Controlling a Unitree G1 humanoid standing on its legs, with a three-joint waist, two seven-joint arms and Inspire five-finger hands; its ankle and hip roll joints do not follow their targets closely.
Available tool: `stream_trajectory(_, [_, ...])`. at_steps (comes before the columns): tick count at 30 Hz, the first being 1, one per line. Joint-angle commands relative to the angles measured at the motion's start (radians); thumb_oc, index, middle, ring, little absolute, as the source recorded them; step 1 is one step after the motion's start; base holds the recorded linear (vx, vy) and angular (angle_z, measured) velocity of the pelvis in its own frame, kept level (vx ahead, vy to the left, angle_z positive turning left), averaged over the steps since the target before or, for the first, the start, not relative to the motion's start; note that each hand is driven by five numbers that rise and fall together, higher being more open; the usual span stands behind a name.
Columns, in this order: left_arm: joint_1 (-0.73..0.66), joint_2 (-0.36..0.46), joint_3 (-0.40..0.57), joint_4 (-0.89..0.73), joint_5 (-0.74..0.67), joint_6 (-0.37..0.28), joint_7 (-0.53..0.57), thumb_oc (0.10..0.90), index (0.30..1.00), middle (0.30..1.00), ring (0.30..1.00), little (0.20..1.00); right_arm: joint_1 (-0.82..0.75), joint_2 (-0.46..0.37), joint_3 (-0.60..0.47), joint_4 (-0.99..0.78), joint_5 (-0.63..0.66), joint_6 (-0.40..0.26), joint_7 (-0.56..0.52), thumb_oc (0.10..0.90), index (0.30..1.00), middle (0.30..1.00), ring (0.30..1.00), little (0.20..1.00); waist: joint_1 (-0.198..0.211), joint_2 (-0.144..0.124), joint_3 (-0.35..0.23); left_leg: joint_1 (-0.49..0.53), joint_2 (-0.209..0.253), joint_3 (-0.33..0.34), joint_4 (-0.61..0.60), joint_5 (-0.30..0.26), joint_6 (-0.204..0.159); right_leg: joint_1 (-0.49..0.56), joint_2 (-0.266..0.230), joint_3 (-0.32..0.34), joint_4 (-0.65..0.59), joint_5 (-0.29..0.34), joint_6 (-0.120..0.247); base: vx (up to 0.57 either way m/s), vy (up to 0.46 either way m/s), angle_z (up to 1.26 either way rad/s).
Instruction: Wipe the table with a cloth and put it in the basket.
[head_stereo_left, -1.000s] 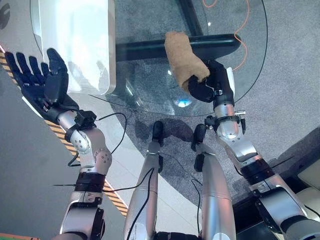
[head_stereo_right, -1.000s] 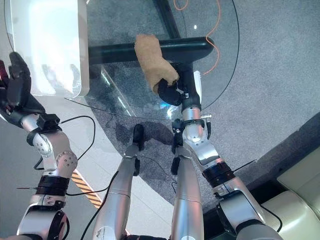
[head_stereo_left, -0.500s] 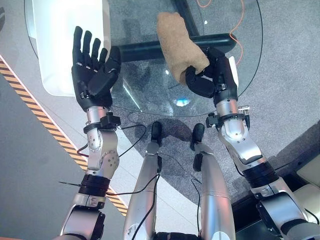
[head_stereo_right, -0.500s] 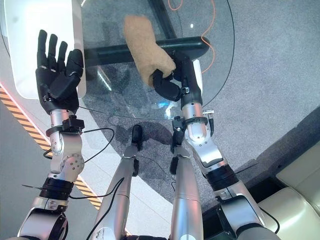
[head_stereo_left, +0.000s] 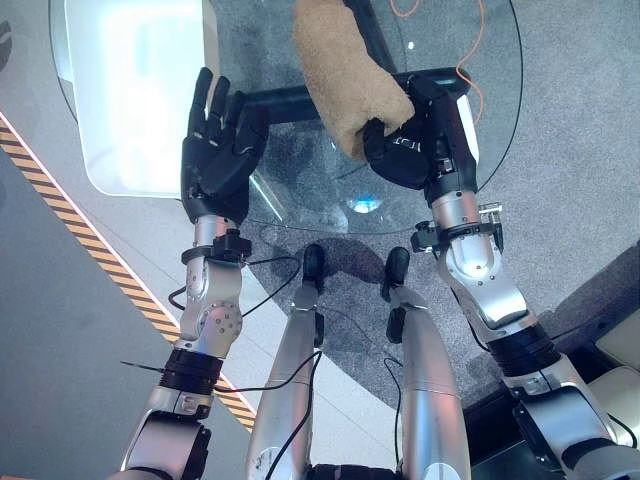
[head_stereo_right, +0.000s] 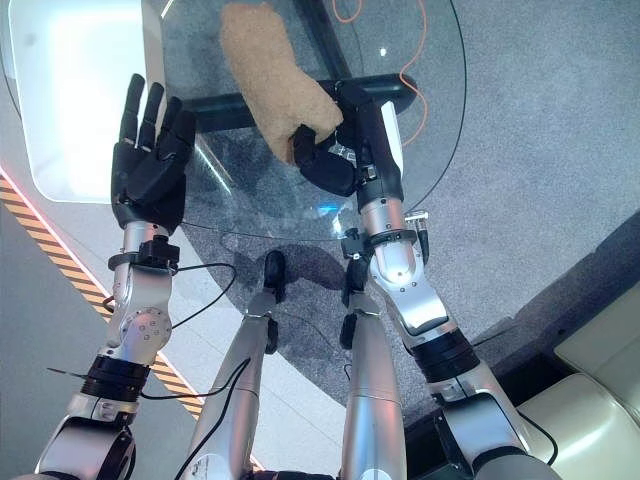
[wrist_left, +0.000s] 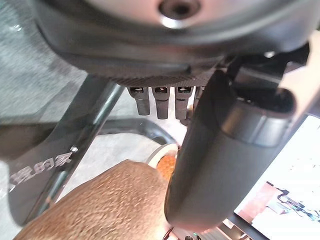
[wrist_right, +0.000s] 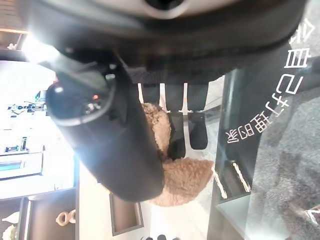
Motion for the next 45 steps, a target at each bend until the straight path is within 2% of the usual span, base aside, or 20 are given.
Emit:
stream_trajectory(1, [-0.082,0.027,0.009,-0.148,-0.021,-0.036,-0.061,0.800,0.900,0.900,0.900,0.900,-0.104,0.020,-0.016,-0.289,-0.009,-0.190,0.027,0.100,0.300,0.300,0.300,0.200,-0.019,0.019,-0.029,0.042,-0.070,0.082,-0.025,-0.010,0.074,0.069,0.065,-0.022,-0.065,-0.023,0.027,0.00,0.000,0.00])
stream_trajectory(6, [-0.122,0.022,-0.003,-0.139,-0.060,-0.008,-0.063,0.800,0.900,0.900,0.900,0.900,-0.125,0.021,-0.004,-0.285,-0.004,-0.185,0.028,0.100,0.300,0.300,0.300,0.200,-0.025,0.019,-0.029,0.046,-0.068,0.085,-0.030,-0.009,0.072,0.071,0.064,-0.020,-0.070,-0.021,0.027,0.00,0.000,0.00])
stream_trajectory(8, [-0.159,0.002,-0.017,-0.129,-0.162,0.020,-0.083,0.800,0.900,0.900,0.900,0.900,-0.151,0.027,0.015,-0.282,-0.002,-0.173,0.030,0.100,0.300,0.300,0.300,0.200,-0.032,0.018,-0.029,0.053,-0.067,0.088,-0.032,-0.009,0.069,0.078,0.062,-0.018,-0.077,-0.021,0.028,0.00,0.000,0.00])
stream_trajectory(13, [-0.196,-0.017,-0.029,-0.128,-0.214,0.046,-0.105,0.800,0.900,0.900,0.900,0.900,-0.177,0.028,0.031,-0.279,0.008,-0.156,0.040,0.100,0.300,0.300,0.300,0.200,-0.037,0.016,-0.029,0.053,-0.065,0.091,-0.034,-0.010,0.067,0.078,0.061,-0.015,-0.082,-0.020,0.027,0.00,0.000,0.00])
stream_trajectory(19, [-0.221,-0.023,-0.040,-0.123,-0.231,0.051,-0.114,0.800,0.900,0.900,0.900,0.900,-0.190,0.029,0.046,-0.274,0.016,-0.148,0.049,0.100,0.300,0.300,0.300,0.200,-0.040,0.016,-0.029,0.055,-0.064,0.094,-0.038,-0.009,0.065,0.078,0.060,-0.014,-0.085,-0.019,0.027,0.00,0.000,0.00])
stream_trajectory(24, [-0.238,-0.036,-0.050,-0.123,-0.243,0.087,-0.105,0.800,0.900,0.900,0.900,0.900,-0.197,0.035,0.068,-0.278,0.029,-0.142,0.092,0.100,0.300,0.300,0.300,0.200,-0.040,0.015,-0.029,0.055,-0.065,0.094,-0.040,-0.010,0.064,0.080,0.056,-0.017,-0.090,-0.020,0.027,0.00,0.000,0.00])
stream_trajectory(31, [-0.246,-0.039,-0.052,-0.107,-0.242,0.089,-0.098,0.800,0.900,0.900,0.900,0.900,-0.213,0.036,0.079,-0.281,0.035,-0.135,0.108,0.100,0.300,0.300,0.300,0.200,-0.040,0.012,-0.029,0.055,-0.066,0.094,-0.040,-0.010,0.063,0.081,0.057,-0.018,-0.094,-0.020,0.026,0.00,0.000,0.00])
stream_trajectory(36, [-0.254,-0.038,-0.054,-0.091,-0.230,0.088,-0.054,0.800,0.900,0.900,0.900,0.900,-0.224,0.033,0.091,-0.288,0.034,-0.150,0.119,0.100,0.300,0.300,0.300,0.200,-0.038,0.009,-0.029,0.053,-0.065,0.093,-0.038,-0.010,0.062,0.082,0.055,-0.023,-0.091,-0.023,0.026,0.00,0.000,0.00])
stream_trajectory(45, [-0.264,-0.034,-0.046,-0.073,-0.216,0.071,-0.070,0.800,0.900,0.900,0.900,0.900,-0.235,0.036,0.087,-0.287,0.033,-0.141,0.126,0.100,0.300,0.300,0.300,0.200,-0.038,0.008,-0.029,0.053,-0.064,0.094,-0.040,-0.009,0.061,0.080,0.056,-0.025,-0.091,-0.024,0.026,0.00,0.000,0.00])
